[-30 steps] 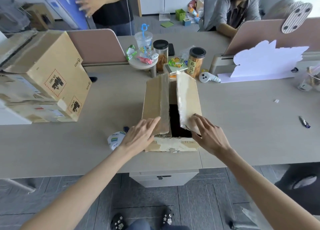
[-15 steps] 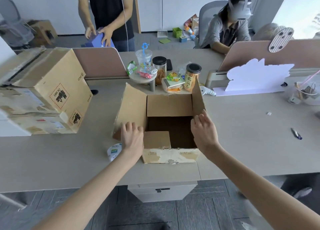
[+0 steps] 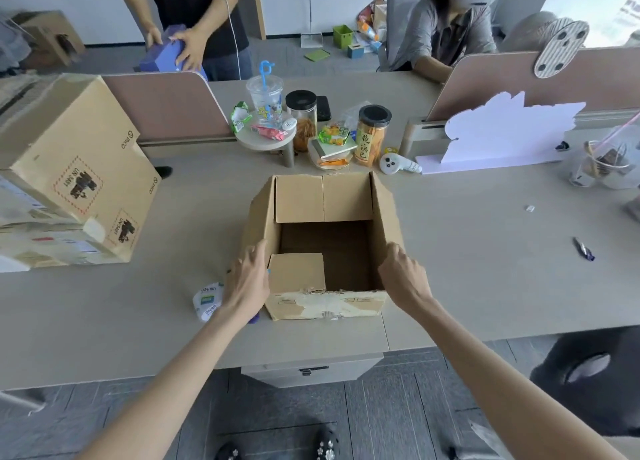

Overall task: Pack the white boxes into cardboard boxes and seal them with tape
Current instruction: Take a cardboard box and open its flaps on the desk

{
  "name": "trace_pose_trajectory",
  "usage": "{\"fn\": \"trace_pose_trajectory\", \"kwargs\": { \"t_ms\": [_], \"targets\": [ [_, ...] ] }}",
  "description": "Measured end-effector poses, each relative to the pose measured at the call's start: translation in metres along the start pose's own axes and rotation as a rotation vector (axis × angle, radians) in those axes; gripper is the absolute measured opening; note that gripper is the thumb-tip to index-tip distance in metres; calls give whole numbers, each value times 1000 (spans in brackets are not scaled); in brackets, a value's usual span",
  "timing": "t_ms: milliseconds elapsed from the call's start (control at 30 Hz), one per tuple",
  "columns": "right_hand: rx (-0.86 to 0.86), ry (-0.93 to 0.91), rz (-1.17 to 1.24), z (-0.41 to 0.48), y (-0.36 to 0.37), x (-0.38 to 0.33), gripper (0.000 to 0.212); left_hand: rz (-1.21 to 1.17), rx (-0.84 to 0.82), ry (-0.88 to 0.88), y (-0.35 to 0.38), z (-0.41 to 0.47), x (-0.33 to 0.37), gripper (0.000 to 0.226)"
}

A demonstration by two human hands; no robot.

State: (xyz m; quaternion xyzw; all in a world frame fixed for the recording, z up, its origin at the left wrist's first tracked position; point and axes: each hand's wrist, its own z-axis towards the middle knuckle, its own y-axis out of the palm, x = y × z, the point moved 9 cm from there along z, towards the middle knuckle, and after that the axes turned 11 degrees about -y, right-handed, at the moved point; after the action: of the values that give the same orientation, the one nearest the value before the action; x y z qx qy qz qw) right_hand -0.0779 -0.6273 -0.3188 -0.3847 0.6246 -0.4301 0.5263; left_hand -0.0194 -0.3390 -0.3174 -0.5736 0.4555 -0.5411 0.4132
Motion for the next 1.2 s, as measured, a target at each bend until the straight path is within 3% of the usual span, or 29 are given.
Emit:
{"fn": "trace_pose_trajectory", "kwargs": {
  "t_ms": [100,333,700,933,1100,1200],
  "targets": [
    [26,79,230,6,3,12,26,-189,-19,-15,0,3,-5,52],
    [89,18,256,18,-2,19,22,-546,-115,-91,16,6,-10,52],
    [245,-76,152,7,-14,25,29,-20,150,197,-15,3,19,45],
    [224,-106,154,6,-6,20,41,130,8,456,12,9,72,40],
    [201,-114,166,5,-2,19,45,368,-293,306,50,26,80,54],
    [208,-123,169,1,-6,17,46,330,-331,260,43,35,84,52]
  ]
}}
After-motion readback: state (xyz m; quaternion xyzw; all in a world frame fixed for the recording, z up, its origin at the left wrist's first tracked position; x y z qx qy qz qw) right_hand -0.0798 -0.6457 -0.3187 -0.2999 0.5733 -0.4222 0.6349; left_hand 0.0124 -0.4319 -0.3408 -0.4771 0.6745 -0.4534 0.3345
